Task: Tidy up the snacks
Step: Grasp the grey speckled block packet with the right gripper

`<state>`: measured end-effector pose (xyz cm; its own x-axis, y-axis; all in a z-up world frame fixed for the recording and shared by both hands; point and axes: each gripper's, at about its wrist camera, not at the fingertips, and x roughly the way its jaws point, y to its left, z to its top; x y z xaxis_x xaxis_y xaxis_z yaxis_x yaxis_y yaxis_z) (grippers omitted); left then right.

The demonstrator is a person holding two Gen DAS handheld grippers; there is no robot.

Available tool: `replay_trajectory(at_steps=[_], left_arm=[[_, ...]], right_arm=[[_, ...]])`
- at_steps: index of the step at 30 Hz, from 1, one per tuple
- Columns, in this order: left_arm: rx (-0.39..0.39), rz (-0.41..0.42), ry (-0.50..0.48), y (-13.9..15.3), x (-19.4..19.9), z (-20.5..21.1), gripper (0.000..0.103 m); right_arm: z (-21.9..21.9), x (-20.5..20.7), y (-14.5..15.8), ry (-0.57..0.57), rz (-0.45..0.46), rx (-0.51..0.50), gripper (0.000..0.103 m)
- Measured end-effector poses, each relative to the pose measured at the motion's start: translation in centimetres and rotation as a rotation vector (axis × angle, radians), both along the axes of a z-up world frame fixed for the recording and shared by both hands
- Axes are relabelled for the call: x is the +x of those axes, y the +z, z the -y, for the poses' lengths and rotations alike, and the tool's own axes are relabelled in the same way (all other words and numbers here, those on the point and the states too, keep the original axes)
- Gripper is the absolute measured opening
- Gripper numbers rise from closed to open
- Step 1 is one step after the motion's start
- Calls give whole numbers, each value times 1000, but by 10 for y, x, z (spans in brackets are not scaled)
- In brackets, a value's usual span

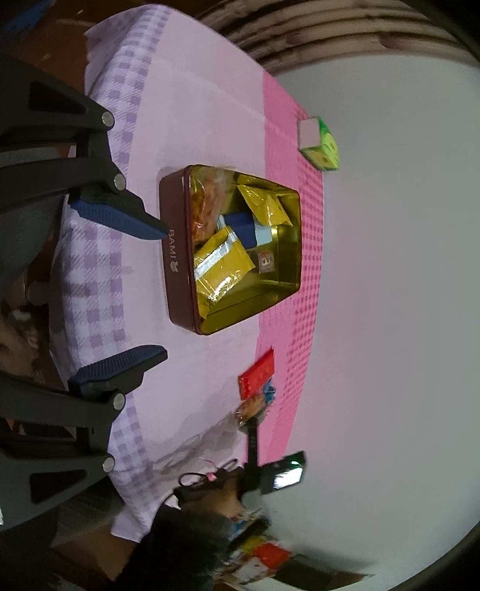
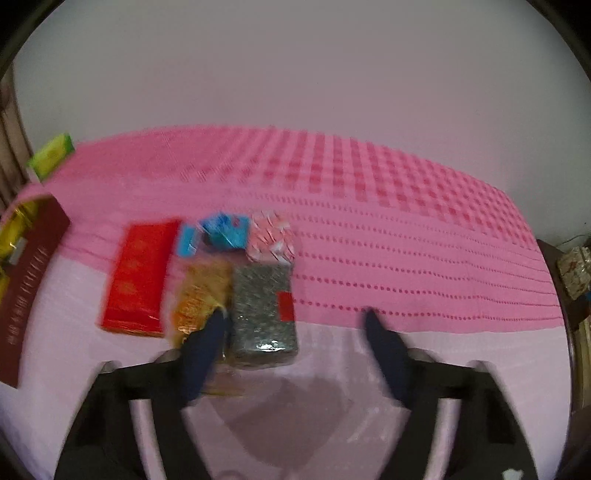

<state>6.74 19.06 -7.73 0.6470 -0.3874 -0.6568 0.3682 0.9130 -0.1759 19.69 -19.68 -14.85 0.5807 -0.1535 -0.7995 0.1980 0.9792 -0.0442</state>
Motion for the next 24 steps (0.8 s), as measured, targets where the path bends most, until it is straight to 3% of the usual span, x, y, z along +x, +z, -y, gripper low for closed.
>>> replay_trajectory(at_steps=[1,2,4,5,6,9,17,21,24], left_arm=[[-19,-7,7,0,0,-3,61],[-39,-15,17,0,1,-5,61],[-53,-24,26,0,3,-7,61],[-60,-31,30,-1,4,-8,61],[-64,-38,34,-2,5,-8,61],[-72,-49,42,-4,7,-8,61],[-22,-25,51,-5,4,-2,61],[106,16,115,-6,-1,4,61],[152,4,155,-10,-2,4,61]], right_arm=[[5,0,-1,-15,13,32,57],[9,-1,-2,-25,16,51,46],[13,1,-7,-38,-4,58,34],[13,3,-14,-27,-35,51,35],[12,1,-13,-11,-6,52,38],[15,3,-15,38,-7,51,34],[17,-17,-10,44,-22,-49,31],[25,-32,5,-2,-16,-68,31],[24,-40,22,-36,-3,-79,31]])
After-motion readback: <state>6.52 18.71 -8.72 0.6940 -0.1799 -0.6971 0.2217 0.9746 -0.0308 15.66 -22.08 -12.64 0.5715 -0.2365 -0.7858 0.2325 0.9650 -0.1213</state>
